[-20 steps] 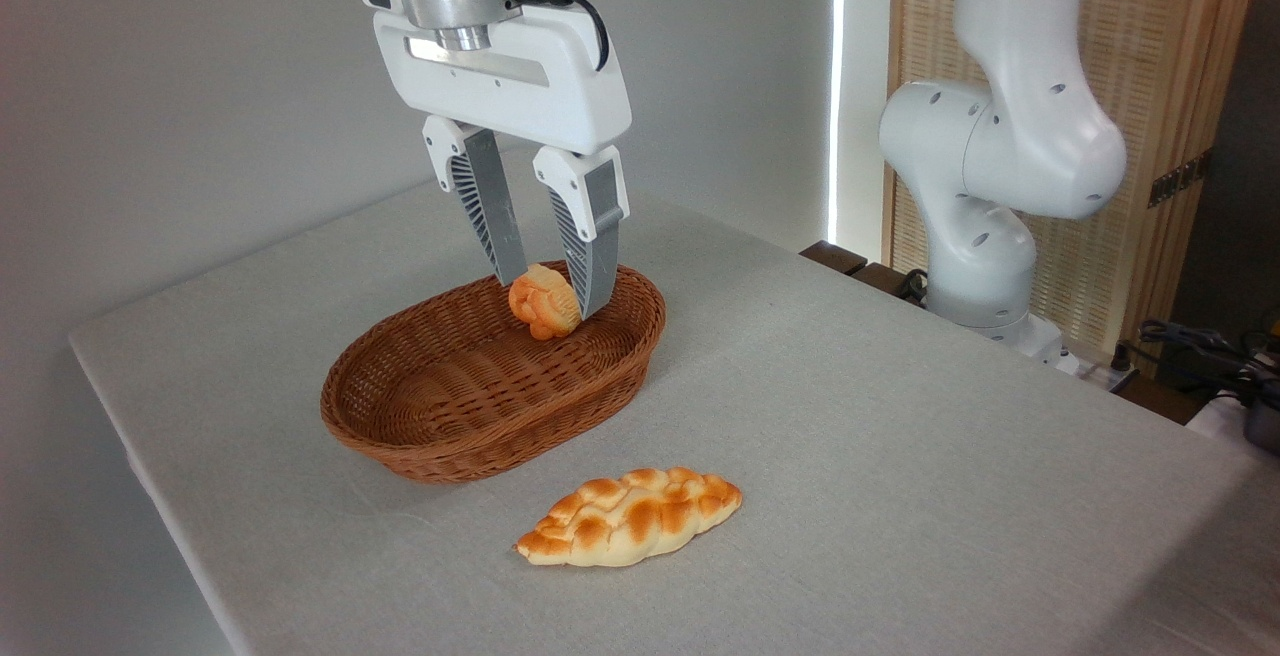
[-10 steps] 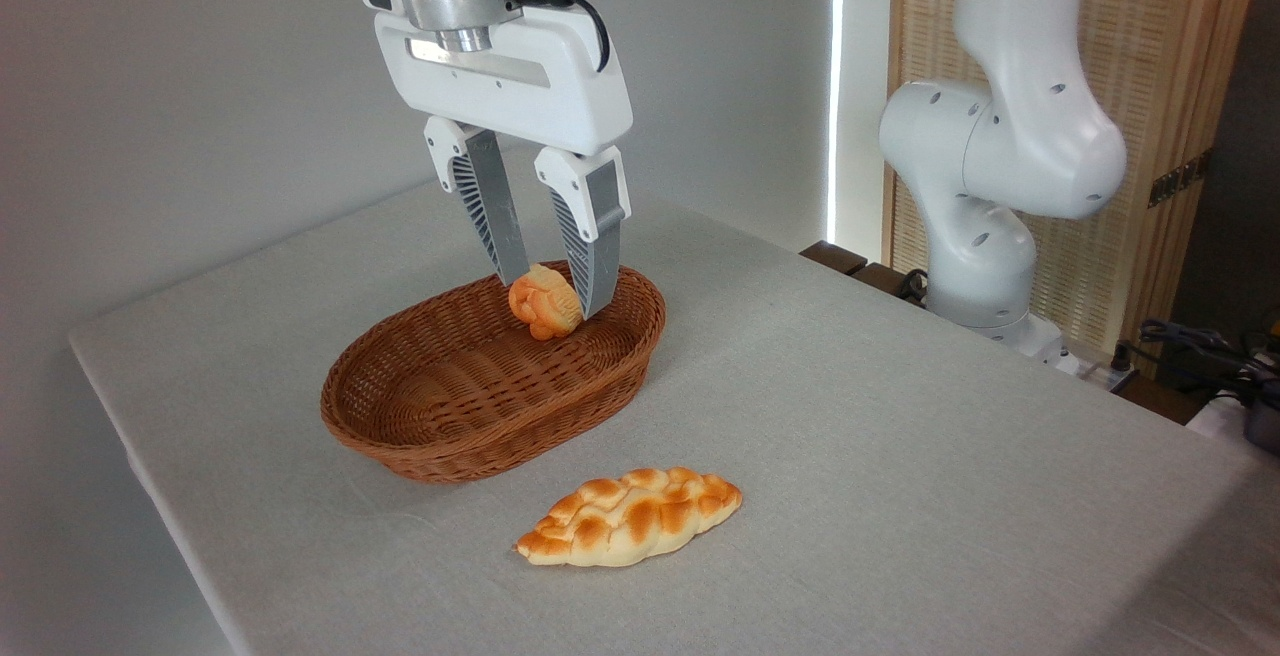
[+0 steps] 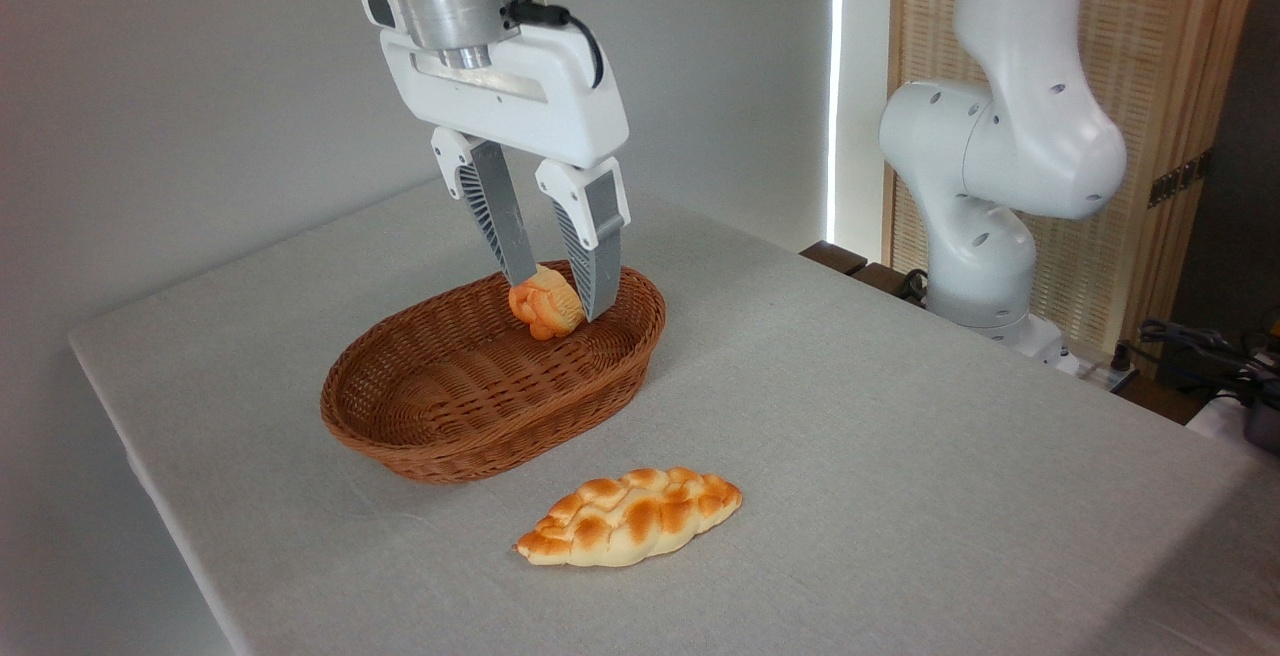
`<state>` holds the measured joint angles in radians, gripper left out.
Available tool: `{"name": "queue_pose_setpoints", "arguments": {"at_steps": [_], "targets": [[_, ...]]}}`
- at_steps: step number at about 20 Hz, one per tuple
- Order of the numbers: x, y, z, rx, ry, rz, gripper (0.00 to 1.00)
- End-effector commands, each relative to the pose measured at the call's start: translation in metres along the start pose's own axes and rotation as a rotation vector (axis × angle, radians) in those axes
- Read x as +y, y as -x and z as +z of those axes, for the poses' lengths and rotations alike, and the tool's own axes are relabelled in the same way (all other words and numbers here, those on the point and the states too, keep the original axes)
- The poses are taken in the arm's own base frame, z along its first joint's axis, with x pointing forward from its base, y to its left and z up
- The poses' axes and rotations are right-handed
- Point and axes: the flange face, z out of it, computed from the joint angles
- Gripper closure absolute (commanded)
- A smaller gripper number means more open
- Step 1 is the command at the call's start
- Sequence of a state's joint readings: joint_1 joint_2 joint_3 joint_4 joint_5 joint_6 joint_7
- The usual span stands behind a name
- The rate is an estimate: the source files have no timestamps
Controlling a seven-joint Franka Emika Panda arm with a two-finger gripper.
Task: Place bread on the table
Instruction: 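Lower the gripper onto the round roll and close the fingers on it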
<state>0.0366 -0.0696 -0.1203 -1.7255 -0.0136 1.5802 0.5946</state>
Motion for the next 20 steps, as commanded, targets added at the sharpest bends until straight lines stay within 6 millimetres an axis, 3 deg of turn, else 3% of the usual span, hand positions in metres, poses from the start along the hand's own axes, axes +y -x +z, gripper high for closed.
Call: {"name": "queue_pose_setpoints", "arguments": {"at_steps": [1,5,11,14,17,20], "targets": [[0.044,-0.017,0.027,0.0,0.046,0.074,0.0],[0.089,-0.026,0.059,0.061,0.043,0.117,0.0],[0.139,-0.044,0.086,0.067,0.14,0.17,0.0],[0.167,-0.052,0.118,0.053,0.131,0.214,0.0],[0.181,-0.055,0.141,0.054,0.116,0.235,0.0],[0.182,-0.054,0.149,0.051,0.117,0.234,0.0]]}}
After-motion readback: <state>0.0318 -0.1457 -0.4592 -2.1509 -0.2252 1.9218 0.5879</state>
